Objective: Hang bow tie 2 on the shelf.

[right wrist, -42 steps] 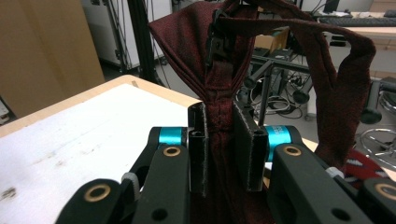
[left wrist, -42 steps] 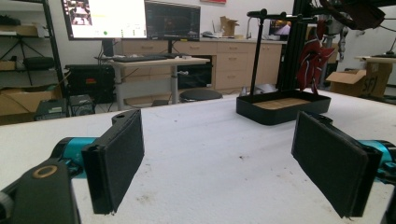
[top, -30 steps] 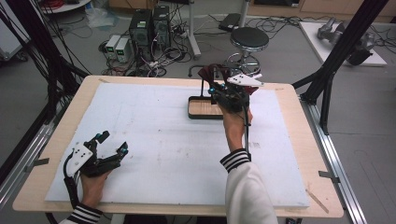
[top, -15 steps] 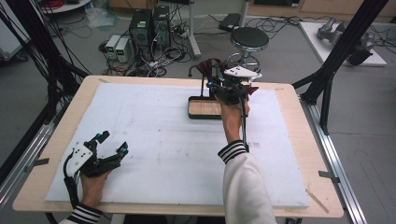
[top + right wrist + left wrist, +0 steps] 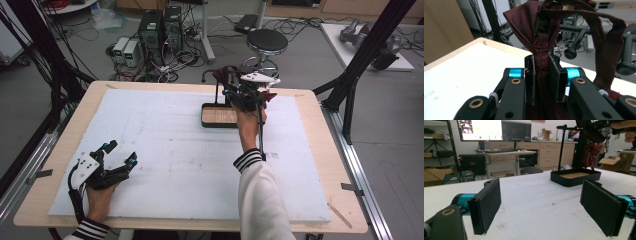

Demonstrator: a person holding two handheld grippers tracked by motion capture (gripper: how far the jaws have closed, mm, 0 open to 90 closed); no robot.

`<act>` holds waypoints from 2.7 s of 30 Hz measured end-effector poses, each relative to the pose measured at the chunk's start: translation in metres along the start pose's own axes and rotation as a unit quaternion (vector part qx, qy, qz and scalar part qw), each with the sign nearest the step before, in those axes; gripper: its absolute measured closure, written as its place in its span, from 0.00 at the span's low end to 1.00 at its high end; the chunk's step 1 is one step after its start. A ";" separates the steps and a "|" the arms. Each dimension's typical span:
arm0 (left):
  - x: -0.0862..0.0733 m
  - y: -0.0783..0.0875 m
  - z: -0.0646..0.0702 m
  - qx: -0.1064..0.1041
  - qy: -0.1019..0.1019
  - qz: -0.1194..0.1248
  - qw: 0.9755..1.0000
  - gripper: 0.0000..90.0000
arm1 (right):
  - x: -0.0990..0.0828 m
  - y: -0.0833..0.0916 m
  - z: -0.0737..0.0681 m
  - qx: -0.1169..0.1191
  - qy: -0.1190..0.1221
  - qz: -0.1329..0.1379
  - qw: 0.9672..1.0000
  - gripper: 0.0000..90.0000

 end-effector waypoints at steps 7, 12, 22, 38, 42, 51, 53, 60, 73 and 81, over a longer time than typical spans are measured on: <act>0.000 0.000 0.000 0.000 0.001 0.000 1.000 0.19 | -0.007 -0.005 0.004 0.000 -0.014 -0.014 1.000 0.85; 0.000 0.000 0.000 0.000 0.001 -0.001 1.000 0.19 | -0.008 -0.005 0.006 0.000 -0.017 -0.018 1.000 0.85; 0.000 0.000 0.000 0.000 0.001 0.000 1.000 0.19 | -0.012 -0.006 0.012 -0.007 -0.034 -0.026 0.999 0.85; 0.000 0.000 0.000 0.000 0.001 0.000 1.000 0.19 | -0.019 -0.010 0.019 -0.018 -0.045 -0.034 0.998 0.85; 0.000 0.000 0.000 0.000 0.001 0.000 1.000 0.19 | -0.020 -0.012 0.020 -0.022 -0.050 -0.036 0.998 0.84; 0.000 0.000 0.000 0.000 0.001 0.000 1.000 0.19 | -0.020 -0.014 0.014 -0.017 -0.037 -0.034 0.999 0.42; 0.000 0.000 0.000 0.000 0.001 0.000 1.000 0.19 | -0.020 -0.014 0.013 -0.009 -0.039 -0.034 0.999 0.38; 0.000 0.000 0.000 0.000 0.000 -0.001 1.000 0.19 | -0.016 -0.008 0.004 0.012 -0.049 -0.041 0.998 0.22; 0.000 0.000 0.001 0.000 -0.004 0.000 1.000 0.19 | -0.006 0.083 -0.028 0.052 -0.008 0.013 0.999 0.11; 0.000 0.000 0.001 0.000 -0.004 0.000 1.000 0.19 | -0.021 0.153 -0.020 0.054 0.010 0.070 0.996 0.11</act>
Point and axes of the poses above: each handheld gripper's, and its own axes: y roughly backward along the jaws, x roughly out of its top, z roughly to its right, the point moved 4 cm from there along -y, roughly forward along the jaws, and after that the axes turned 15 degrees about z, right-handed, at the moved point
